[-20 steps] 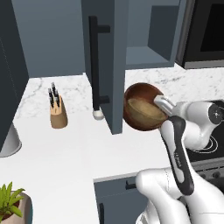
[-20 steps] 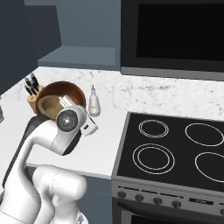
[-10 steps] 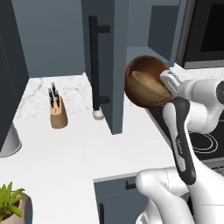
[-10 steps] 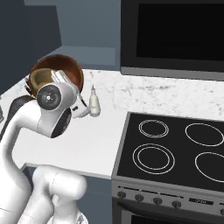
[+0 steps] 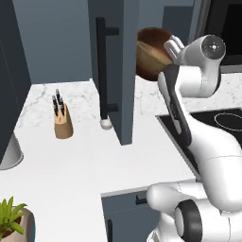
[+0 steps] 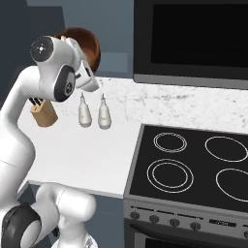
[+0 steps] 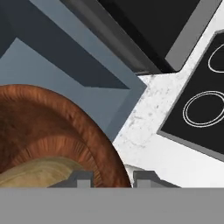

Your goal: Pick up the bowls on the counter and stack them on top of one another in the open cabinet. Place the smaller bowl on top of the larger bowl.

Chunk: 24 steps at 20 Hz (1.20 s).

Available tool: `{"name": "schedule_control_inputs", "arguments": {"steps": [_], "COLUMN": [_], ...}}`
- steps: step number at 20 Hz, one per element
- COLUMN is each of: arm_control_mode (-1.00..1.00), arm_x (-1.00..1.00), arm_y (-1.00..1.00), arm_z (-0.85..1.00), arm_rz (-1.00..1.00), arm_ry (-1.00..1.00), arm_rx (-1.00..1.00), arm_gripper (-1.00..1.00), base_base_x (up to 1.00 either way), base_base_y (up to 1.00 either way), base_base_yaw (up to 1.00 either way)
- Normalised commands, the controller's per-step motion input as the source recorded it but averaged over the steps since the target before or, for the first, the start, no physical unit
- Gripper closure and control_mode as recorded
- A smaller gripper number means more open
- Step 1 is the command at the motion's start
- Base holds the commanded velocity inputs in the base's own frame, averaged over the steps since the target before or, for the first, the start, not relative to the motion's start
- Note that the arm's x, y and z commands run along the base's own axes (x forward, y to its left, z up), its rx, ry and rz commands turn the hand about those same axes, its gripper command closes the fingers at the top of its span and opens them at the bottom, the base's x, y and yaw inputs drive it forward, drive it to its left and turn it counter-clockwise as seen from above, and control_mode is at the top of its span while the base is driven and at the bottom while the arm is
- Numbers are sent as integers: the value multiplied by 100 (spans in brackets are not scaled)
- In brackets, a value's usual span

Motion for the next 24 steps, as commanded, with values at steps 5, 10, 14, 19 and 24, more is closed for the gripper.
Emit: {"name": "schedule_control_inputs", "arguments": {"steps": [5,10,14,19,24], "arm_control_mode": [-100,-100,-100,-100,-100], "arm_x": [96,95,92,94,50], "arm_y": [4,12,10,11,3], "arm_z": [4,0,0,0,0], "arm_rz": [-14,-11,-11,-11,-5], "arm_ry": [4,0,0,0,0], "arm_rx": [0,-1,-1,-2,0], "arm_gripper": [100,100,100,-100,-100], "base_base_x": [0,0,0,0,0], "base_base_y": [0,0,0,0,0], "base_base_yaw": [0,0,0,0,0]}}
